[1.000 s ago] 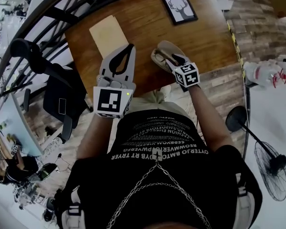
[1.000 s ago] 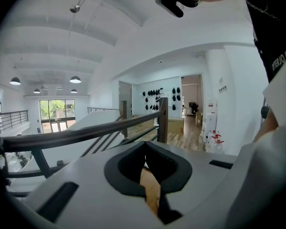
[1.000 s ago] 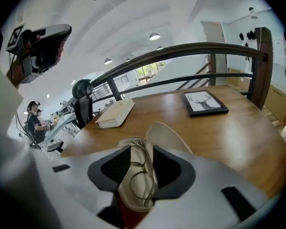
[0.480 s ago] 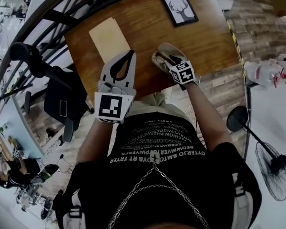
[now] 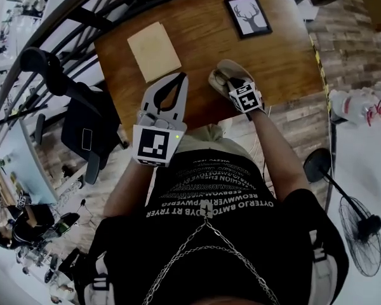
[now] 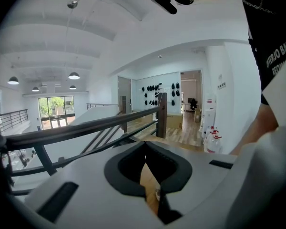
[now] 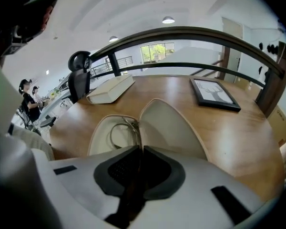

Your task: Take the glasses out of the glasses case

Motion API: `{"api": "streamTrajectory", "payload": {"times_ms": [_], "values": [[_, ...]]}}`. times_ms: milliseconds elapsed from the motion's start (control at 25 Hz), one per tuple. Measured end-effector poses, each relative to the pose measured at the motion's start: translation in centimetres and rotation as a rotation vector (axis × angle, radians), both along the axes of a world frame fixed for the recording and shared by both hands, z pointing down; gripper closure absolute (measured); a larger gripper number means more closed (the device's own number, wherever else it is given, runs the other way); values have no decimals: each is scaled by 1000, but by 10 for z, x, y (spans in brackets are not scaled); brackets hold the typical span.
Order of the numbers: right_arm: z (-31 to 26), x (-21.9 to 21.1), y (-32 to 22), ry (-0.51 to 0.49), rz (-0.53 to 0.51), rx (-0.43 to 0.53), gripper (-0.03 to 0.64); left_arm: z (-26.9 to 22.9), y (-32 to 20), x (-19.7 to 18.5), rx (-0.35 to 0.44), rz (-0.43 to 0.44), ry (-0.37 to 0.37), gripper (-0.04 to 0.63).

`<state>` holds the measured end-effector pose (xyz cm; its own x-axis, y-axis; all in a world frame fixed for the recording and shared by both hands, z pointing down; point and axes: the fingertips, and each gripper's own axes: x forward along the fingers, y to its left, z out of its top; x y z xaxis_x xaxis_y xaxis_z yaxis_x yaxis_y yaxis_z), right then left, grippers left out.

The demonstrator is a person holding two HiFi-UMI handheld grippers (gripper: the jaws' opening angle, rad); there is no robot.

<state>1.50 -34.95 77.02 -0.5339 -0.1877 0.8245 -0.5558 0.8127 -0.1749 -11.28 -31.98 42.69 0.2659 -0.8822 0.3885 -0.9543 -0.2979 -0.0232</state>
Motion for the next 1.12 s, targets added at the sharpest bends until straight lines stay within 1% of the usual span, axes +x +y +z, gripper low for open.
{"api": "streamTrajectory", "payload": {"times_ms": [120, 400, 720, 920, 1120], "values": [[-3, -1, 5, 11, -49, 17, 588, -4, 4, -1, 9, -10, 4, 571], [-25, 2, 4, -27, -43, 69, 591, -10, 13, 4, 18, -17, 9, 571], [-88, 13, 3, -112, -20, 118, 591, -29, 16, 28, 68, 4, 20, 571], [-130, 22, 1, -166, 9, 164, 591, -41, 10, 30, 109, -19, 46, 570], [-173, 32, -1, -227, 34, 215, 591, -54, 5, 35, 148, -32, 51, 571]]}}
